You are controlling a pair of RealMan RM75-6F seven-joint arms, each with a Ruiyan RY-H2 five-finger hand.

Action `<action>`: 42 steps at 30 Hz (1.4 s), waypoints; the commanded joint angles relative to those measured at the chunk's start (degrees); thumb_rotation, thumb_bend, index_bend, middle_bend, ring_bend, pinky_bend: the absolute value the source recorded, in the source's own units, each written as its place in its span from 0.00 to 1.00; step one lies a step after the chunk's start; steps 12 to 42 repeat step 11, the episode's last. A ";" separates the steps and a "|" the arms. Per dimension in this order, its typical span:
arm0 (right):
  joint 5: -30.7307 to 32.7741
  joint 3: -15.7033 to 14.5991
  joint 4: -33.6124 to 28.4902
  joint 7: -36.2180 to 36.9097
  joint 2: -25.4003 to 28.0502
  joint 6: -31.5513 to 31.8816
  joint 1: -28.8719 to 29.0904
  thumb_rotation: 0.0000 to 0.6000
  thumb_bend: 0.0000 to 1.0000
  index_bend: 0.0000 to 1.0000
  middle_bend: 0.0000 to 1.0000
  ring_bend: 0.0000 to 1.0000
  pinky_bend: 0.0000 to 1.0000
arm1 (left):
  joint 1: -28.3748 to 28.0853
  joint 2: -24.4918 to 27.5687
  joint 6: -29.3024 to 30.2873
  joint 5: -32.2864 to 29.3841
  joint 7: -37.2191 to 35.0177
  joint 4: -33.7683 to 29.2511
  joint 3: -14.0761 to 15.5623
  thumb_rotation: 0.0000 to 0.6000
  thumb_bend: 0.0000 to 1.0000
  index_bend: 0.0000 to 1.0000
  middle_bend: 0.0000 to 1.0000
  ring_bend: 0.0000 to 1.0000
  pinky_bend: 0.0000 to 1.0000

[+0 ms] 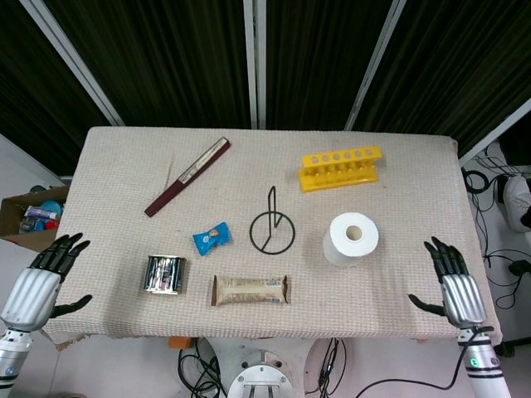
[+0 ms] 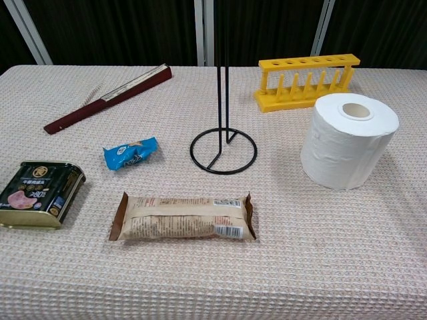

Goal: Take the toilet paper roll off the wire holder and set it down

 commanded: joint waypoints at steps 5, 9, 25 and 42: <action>1.15 -1.02 1.36 -5.17 2.41 9.04 -8.70 1.00 0.04 0.00 0.00 0.00 0.00 | -0.15 -0.17 -0.10 0.25 0.45 -0.14 0.07 1.00 0.11 0.11 0.06 0.06 0.22; -0.36 -0.70 0.99 -5.73 2.14 9.10 -8.54 1.00 0.04 0.00 0.00 0.00 0.00 | -0.01 -0.07 0.09 -0.01 0.24 -0.10 -0.01 1.00 0.11 0.11 0.06 0.06 0.22; -0.65 -0.46 0.41 -5.81 2.29 8.80 -8.46 1.00 0.05 0.00 0.00 0.00 0.00 | -0.01 -0.03 0.13 -0.06 0.01 -0.03 -0.03 1.00 0.11 0.11 0.06 0.06 0.22; -0.65 -0.46 0.41 -5.81 2.29 8.80 -8.46 1.00 0.05 0.00 0.00 0.00 0.00 | -0.01 -0.03 0.13 -0.06 0.01 -0.03 -0.03 1.00 0.11 0.11 0.06 0.06 0.22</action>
